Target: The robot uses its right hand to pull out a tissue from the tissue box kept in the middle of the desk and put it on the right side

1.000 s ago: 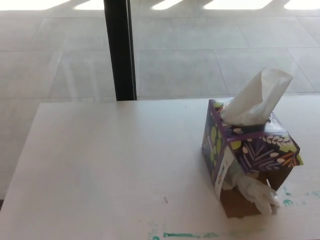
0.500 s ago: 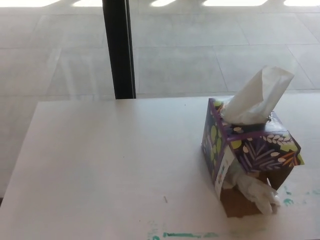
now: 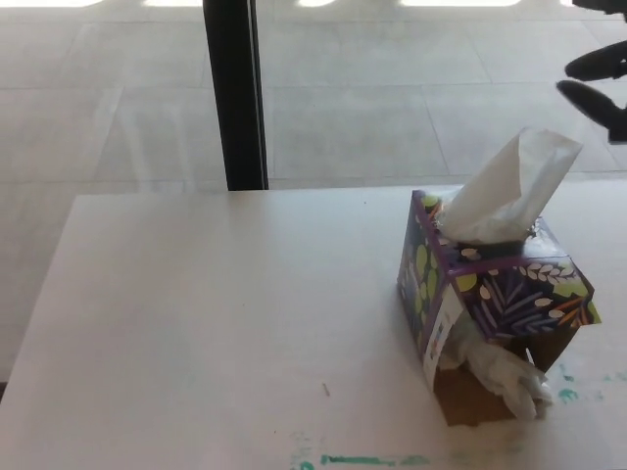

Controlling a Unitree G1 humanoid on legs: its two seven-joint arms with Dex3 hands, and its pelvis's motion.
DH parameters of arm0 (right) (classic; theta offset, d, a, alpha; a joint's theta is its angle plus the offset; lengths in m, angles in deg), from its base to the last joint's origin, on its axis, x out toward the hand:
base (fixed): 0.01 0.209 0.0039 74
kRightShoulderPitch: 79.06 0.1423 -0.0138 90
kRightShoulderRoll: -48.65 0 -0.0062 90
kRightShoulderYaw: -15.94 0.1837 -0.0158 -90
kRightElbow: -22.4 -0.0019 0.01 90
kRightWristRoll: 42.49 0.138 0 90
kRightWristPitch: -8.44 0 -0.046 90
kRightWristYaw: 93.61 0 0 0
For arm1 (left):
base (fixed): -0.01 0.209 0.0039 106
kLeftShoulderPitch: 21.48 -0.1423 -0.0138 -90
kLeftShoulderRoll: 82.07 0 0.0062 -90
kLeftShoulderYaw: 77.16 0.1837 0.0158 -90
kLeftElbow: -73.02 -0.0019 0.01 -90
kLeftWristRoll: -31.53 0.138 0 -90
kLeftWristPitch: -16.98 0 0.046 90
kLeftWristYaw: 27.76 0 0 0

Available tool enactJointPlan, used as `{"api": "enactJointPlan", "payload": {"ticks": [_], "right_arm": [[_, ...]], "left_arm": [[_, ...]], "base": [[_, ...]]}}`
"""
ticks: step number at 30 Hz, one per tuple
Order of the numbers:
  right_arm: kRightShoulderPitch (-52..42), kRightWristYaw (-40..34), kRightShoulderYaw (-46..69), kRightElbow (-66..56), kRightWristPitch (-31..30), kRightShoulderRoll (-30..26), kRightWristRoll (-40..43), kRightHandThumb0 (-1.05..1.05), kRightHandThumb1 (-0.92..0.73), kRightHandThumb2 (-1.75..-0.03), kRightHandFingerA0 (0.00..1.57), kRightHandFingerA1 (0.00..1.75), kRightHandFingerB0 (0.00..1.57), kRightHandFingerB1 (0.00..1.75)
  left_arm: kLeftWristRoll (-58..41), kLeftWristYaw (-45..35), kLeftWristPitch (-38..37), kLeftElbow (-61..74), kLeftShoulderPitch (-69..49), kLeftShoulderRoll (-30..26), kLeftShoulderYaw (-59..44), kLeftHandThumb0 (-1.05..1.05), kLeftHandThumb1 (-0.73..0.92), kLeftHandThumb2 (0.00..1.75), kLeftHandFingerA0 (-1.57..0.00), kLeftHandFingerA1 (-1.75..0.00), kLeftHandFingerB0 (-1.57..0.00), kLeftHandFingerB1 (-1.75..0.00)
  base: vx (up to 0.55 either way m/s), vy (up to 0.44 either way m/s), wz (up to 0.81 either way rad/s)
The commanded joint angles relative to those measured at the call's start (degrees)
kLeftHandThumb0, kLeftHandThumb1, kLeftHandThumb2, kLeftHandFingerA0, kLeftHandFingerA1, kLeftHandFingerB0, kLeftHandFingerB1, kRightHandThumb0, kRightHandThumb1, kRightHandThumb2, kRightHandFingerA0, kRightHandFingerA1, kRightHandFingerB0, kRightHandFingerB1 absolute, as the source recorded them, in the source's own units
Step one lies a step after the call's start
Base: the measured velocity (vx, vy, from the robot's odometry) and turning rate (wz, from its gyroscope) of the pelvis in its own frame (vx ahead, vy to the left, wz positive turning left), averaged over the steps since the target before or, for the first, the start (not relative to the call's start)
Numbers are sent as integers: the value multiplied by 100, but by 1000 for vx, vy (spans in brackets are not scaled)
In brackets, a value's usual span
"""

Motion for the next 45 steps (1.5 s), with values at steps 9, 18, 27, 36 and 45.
{"api": "enactJointPlan", "payload": {"ticks": [9,18,27,36,45], "right_arm": [[1346,1929,-1581,1019,-893,-543,-1155,-66,-41,-81,0,51,6,35],[1115,2406,-1866,517,-1101,-866,-1327,-75,-47,-85,5,33,12,40],[1080,3139,-2039,320,-944,-1086,-1358,-74,-50,-86,14,50,6,40],[938,3502,-1896,344,-972,-1041,-1233,-67,-47,-81,42,58,10,39],[717,3157,-1786,241,-994,-796,-1475,-63,-53,-84,52,63,12,40]], "left_arm": [[-35,-177,-163,34,-195,-181,11,-77,92,68,-61,-60,-45,-48],[-2,-235,-194,10,-185,-242,36,-76,92,71,-56,-58,-41,-48],[-1,-166,-160,-65,-163,-208,49,-79,92,70,-59,-58,-44,-48],[-15,-202,-146,-20,-194,-212,43,-84,78,90,-56,-62,-40,-52],[51,-126,-126,1,-167,-171,149,-77,92,75,-58,-58,-42,-47]], "base": [[0,0,0],[0,0,0],[0,0,0],[0,0,0],[0,0,0]]}}
